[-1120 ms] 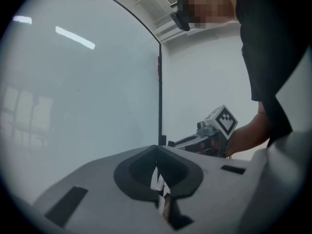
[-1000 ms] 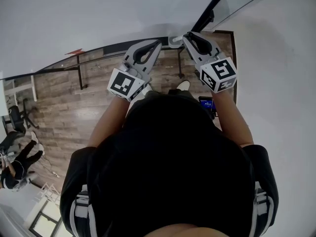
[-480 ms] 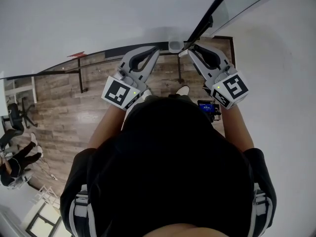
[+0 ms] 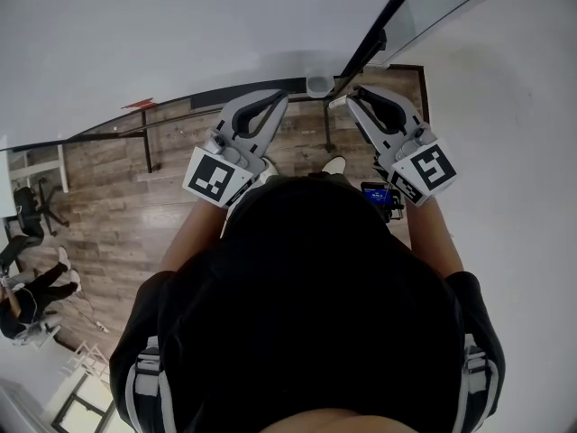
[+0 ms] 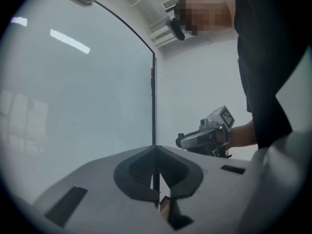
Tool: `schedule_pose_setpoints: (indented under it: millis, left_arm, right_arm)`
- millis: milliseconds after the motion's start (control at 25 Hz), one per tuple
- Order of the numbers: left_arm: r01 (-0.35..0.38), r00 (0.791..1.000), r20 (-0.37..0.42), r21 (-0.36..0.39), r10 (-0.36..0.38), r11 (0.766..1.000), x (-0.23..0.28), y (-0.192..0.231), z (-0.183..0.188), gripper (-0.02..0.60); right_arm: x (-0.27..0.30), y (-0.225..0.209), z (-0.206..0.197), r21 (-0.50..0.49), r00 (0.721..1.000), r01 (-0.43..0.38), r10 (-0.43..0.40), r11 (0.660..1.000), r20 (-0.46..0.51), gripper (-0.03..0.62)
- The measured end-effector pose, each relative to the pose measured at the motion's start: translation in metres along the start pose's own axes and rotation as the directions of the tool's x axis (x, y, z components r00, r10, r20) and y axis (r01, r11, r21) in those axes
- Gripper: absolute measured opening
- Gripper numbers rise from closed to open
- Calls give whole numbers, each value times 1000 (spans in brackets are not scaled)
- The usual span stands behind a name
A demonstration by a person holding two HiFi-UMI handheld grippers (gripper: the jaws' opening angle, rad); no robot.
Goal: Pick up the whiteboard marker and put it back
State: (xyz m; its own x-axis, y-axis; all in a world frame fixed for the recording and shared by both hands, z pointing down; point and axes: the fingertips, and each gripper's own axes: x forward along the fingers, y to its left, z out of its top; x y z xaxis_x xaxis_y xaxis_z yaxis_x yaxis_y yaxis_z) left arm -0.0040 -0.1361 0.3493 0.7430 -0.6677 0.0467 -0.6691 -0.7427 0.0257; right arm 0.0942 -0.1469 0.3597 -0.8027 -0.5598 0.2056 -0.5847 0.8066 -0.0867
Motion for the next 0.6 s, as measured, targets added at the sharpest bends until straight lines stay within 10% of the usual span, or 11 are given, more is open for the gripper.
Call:
schedule_pose_setpoints:
  millis: [600]
  left_arm:
    - [11, 1000, -4, -10, -11, 1000, 2, 0, -6, 5]
  right_arm:
    - [-2, -4, -6, 20, 1000, 27, -27, 999, -1, 66]
